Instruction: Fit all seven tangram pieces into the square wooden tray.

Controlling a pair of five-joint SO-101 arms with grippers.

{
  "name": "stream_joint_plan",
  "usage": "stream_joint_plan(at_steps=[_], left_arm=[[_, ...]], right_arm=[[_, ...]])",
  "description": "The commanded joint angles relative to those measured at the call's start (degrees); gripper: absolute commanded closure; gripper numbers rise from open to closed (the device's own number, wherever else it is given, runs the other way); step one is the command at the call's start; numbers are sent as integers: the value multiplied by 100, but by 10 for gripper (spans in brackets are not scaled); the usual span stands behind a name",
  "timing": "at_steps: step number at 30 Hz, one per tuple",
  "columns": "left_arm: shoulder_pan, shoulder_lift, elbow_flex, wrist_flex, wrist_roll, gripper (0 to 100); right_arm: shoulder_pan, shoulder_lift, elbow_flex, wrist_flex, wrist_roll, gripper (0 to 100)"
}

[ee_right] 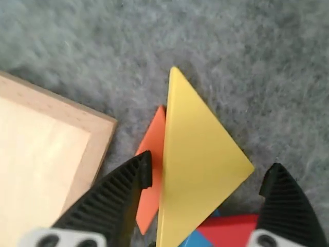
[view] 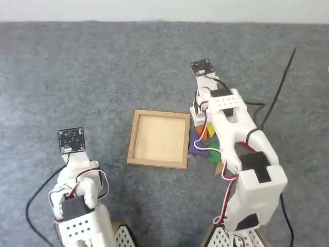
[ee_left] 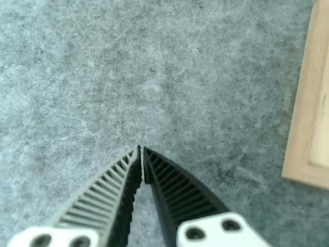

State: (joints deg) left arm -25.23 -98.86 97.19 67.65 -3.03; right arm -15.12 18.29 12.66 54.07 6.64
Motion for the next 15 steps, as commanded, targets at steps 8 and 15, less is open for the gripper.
stream_joint_plan(at_steps=[8,15], left_arm=[[-53,26,-92,-123,0,988],[-53,26,-92,-123,0,988]], right_arm=[[198,945,-1459,1314,0,768],[198,1640,-2418,2114,158,768]])
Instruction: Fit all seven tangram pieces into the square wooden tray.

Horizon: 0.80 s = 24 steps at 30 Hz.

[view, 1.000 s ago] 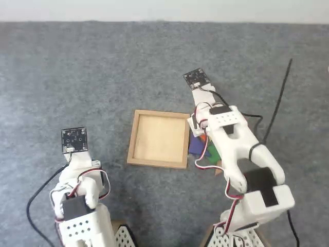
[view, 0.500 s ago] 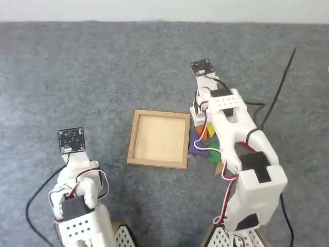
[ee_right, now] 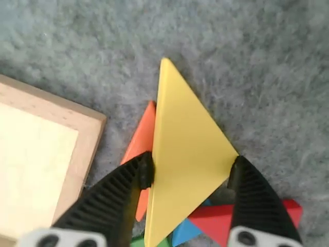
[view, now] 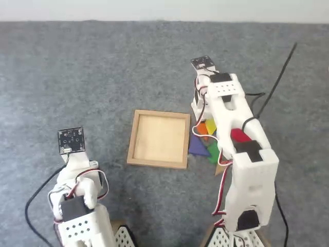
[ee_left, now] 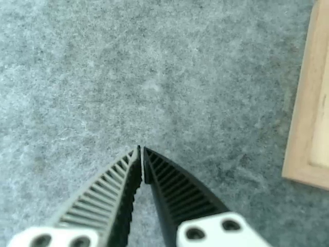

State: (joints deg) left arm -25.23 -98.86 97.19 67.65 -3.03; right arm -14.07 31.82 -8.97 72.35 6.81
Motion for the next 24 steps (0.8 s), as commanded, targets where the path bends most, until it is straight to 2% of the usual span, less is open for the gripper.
stream_joint_plan(at_steps=[1,11,16,24], left_arm=[[-53,26,-92,-123,0,988],[-53,26,-92,-132,0,988],[-53,26,-92,-132,0,988],[-53,26,-92,-132,0,988]], right_arm=[[101,338,-316,365,149,765],[391,391,-369,523,202,760],[391,400,-369,558,220,668],[374,400,-369,558,413,664]])
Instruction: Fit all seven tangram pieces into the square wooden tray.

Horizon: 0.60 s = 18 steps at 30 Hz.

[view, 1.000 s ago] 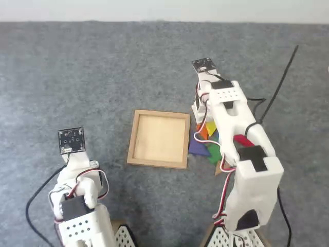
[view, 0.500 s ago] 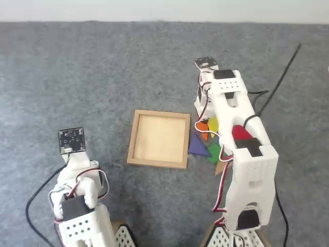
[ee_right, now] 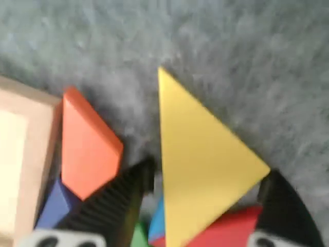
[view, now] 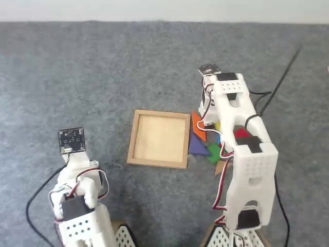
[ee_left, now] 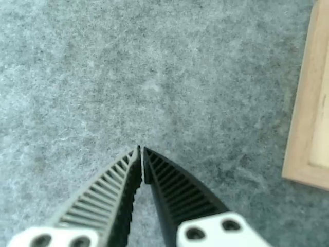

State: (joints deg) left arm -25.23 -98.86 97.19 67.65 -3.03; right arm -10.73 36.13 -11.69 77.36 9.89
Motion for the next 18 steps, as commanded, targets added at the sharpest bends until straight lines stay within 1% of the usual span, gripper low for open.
stream_joint_plan(at_steps=[1,3,9,16,18], left_arm=[[-53,26,-92,-132,0,988],[-53,26,-92,-132,0,988],[-53,26,-92,-132,0,988],[-53,26,-92,-123,0,988],[-53,26,-92,-123,0,988]], right_arm=[[40,-31,-105,57,114,664],[40,-31,-105,57,132,664],[22,-31,-105,66,492,664],[-13,-22,-105,233,2224,664],[-4,-22,-97,259,2620,664]])
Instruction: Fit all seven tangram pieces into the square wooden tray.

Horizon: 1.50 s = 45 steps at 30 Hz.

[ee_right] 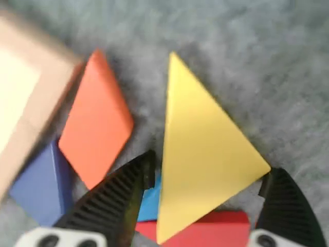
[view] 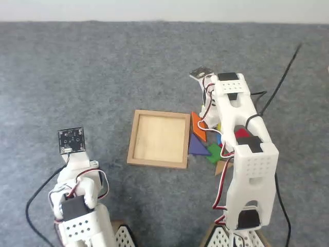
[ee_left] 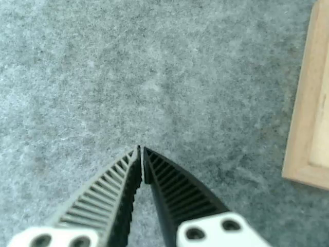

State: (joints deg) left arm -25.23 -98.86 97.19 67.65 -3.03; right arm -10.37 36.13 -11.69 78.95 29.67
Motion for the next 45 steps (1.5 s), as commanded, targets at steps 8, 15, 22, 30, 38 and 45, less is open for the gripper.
stream_joint_plan(at_steps=[8,15,22,30,38,45], left_arm=[[-53,26,-92,-114,0,988],[-53,26,-92,-114,0,988],[-53,26,-92,-114,0,988],[-53,26,-92,-123,0,988],[-53,26,-92,-132,0,988],[-53,26,-92,-132,0,988]], right_arm=[[-198,-75,-79,286,1943,664],[-207,-356,-105,233,2646,660],[-207,-347,-105,207,3200,659],[-242,-330,-97,75,4018,658],[-444,-330,-70,4,4018,568],[-673,-321,-70,-31,3974,567]])
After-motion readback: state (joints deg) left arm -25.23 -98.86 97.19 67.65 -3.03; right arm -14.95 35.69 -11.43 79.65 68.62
